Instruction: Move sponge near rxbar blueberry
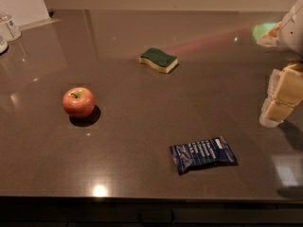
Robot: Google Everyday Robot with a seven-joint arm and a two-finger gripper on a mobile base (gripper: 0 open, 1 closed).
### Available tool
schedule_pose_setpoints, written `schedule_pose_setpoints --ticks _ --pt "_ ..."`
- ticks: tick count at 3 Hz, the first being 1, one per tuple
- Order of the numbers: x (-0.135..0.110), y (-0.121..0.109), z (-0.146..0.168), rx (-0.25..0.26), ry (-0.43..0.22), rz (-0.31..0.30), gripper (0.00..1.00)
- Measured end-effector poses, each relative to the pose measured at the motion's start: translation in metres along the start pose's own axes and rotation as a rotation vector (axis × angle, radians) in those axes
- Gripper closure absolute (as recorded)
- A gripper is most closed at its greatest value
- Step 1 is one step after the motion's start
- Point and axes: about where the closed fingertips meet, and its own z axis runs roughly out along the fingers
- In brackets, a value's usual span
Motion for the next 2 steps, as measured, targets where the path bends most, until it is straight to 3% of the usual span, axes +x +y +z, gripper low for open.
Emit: schedule_pose_setpoints --ticks 1,2 --pt "-0.002 -0.002 0.001 0.000 -0.006 0.002 0.00" --pt "-0.023 -0.014 0.017 -0.013 -0.056 0.006 0.00"
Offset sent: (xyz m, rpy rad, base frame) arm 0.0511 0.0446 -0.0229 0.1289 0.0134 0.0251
